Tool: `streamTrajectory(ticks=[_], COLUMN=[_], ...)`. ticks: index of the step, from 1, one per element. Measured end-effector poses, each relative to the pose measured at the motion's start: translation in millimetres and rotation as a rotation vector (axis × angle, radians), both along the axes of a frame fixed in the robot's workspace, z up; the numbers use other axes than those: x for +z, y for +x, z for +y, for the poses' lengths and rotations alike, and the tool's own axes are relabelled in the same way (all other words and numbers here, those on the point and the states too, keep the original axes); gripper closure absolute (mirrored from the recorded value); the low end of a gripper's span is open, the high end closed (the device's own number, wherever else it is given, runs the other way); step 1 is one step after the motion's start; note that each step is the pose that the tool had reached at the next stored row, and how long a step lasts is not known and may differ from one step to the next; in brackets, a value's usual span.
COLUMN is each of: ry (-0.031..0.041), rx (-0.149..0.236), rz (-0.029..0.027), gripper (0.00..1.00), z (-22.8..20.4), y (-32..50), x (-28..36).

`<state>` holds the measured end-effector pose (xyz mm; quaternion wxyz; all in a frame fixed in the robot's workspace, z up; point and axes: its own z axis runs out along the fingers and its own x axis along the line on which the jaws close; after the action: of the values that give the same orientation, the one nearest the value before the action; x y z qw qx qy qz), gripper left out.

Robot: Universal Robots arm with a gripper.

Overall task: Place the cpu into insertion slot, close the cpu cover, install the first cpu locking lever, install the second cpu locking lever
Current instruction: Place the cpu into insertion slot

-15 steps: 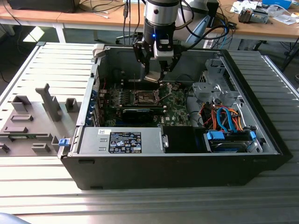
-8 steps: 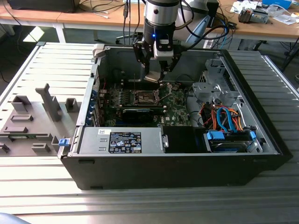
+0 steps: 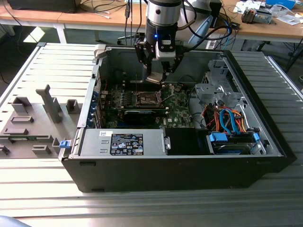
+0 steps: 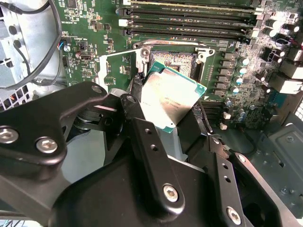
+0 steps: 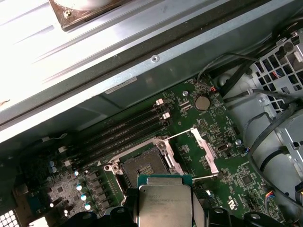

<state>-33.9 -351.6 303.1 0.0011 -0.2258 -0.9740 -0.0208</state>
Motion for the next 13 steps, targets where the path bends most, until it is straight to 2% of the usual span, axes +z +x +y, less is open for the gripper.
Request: streamTrajectory(ticks=[13], ry=[-0.0002], rx=[-0.006], rz=[0.0], gripper=[0.46], z=[0.0], y=[0.0], x=[0.0])
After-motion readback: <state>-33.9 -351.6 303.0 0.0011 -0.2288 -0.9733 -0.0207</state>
